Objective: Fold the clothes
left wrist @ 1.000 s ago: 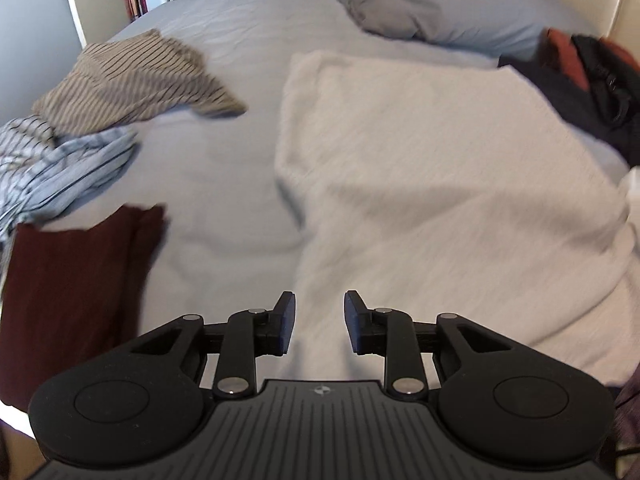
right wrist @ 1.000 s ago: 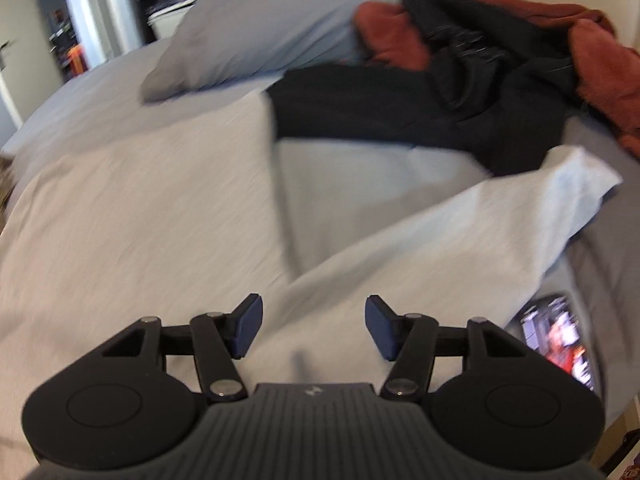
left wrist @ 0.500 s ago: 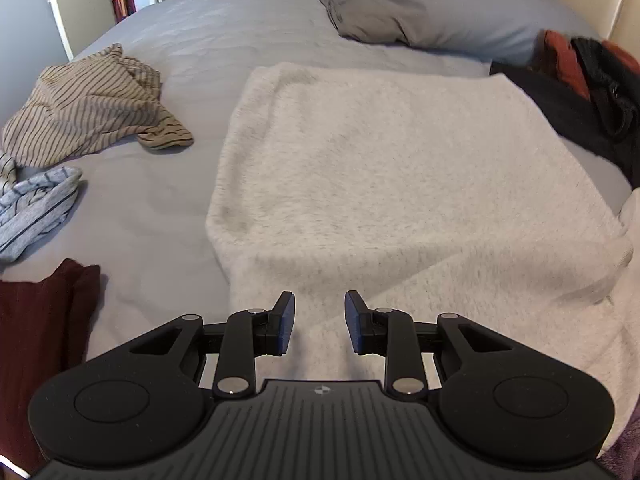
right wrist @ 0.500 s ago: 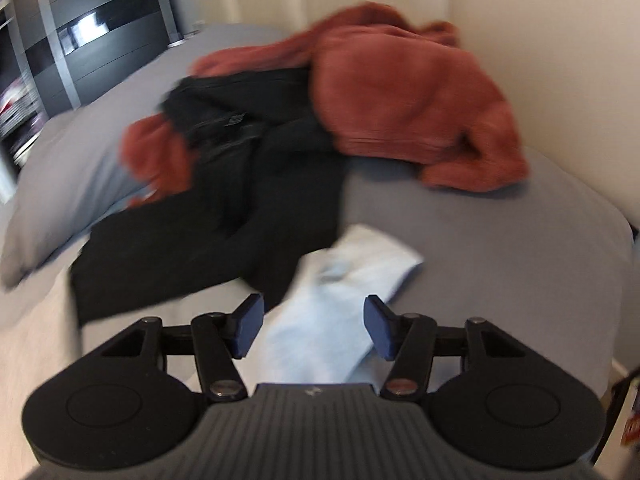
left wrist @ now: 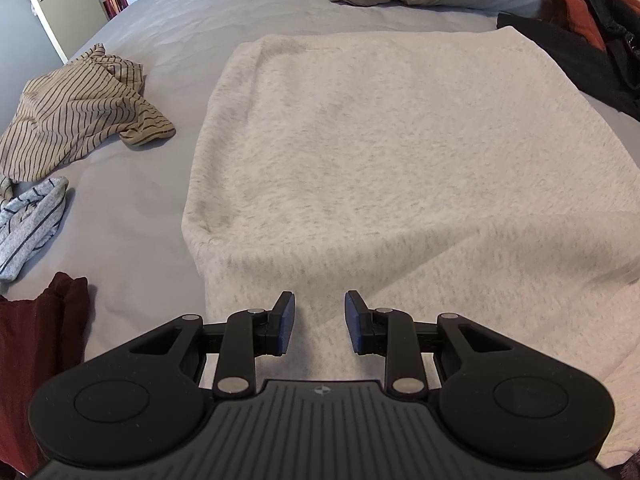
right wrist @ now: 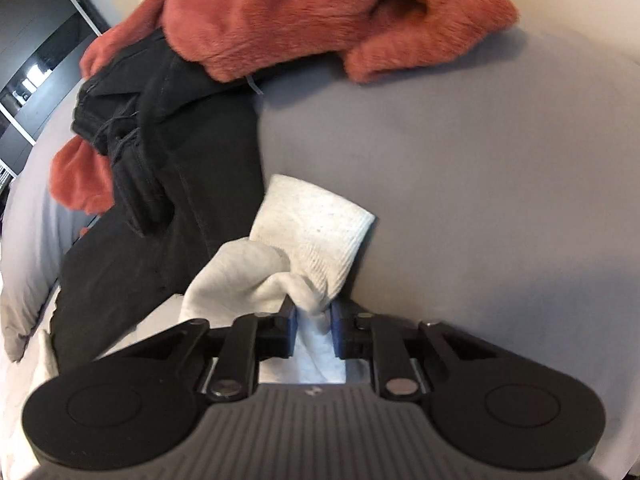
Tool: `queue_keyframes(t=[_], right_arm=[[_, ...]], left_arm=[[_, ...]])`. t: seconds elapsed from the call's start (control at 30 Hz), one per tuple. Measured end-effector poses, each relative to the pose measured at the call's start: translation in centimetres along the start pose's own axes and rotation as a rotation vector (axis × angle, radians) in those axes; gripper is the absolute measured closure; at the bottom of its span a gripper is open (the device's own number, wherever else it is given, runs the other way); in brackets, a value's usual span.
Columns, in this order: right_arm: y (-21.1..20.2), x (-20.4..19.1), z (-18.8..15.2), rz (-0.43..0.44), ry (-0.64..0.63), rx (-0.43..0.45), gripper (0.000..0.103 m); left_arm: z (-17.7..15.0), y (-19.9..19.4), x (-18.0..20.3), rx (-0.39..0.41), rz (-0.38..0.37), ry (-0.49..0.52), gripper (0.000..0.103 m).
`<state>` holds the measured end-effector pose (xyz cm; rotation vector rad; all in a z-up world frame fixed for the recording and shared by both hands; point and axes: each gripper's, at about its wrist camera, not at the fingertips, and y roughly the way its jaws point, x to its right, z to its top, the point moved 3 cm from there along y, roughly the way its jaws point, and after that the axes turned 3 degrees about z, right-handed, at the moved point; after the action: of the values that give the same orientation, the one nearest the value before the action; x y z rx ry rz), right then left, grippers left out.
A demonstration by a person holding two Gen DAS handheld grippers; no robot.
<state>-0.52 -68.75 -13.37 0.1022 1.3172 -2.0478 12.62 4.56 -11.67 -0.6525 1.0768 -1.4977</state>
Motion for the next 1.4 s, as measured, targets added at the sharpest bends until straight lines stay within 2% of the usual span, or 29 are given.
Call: queue_keyframes(t=[0.3,0.43,0.57,0.67,0.77,0.9,1.03,1.2,1.3,1.4], right_arm=[[-7.3,0.3,2.7,0.067,0.015,0.057,0.093],[-10.7,-1.2,3.6,0.121,-0.03,0.074,0.093],[-14.4,-5.5,2.9,0.241,-0.164,0.091,0.093],[-17.6,-10.3,1.5,0.353,-0.337,0.12,0.093],[-21.1,-15.3,-0.4,0.447,-0.504,0.14,0.093],[-25.2,-21.7,-4.4,0.561,-0.647,0.095,0.093],[-27.9,-27.6,-10.4,0.668,-0.783,0.03,0.093],[-29.2,-34.0,-19.7,0.832,-0.932,-0.137,0.093],[-29.1,-36.9,-26.1,0.893,-1.048,-0.249,0.093],[-27.4,-38.4,-31.8,0.918,-1.131,-0.362,0.092]], left_arm=[[0.4,-0.7,0.6,0.023,-0.041,0.01,0.078],[0.3,-1.7,0.8,0.05,-0.067,0.014,0.077],[0.1,-3.0,0.3,0.087,-0.085,-0.007,0.075],[-0.3,-3.9,-0.2,0.107,-0.101,-0.03,0.066],[-0.6,-4.8,-0.7,0.13,-0.118,-0.055,0.065],[-0.7,-6.1,-1.3,0.172,-0.146,-0.079,0.065],[-0.9,-7.2,-1.8,0.207,-0.158,-0.089,0.065],[-1.5,-8.1,-3.3,0.237,-0.151,-0.123,0.065],[-2.1,-8.5,-4.9,0.248,-0.135,-0.167,0.065],[-2.9,-8.7,-6.5,0.25,-0.122,-0.207,0.065]])
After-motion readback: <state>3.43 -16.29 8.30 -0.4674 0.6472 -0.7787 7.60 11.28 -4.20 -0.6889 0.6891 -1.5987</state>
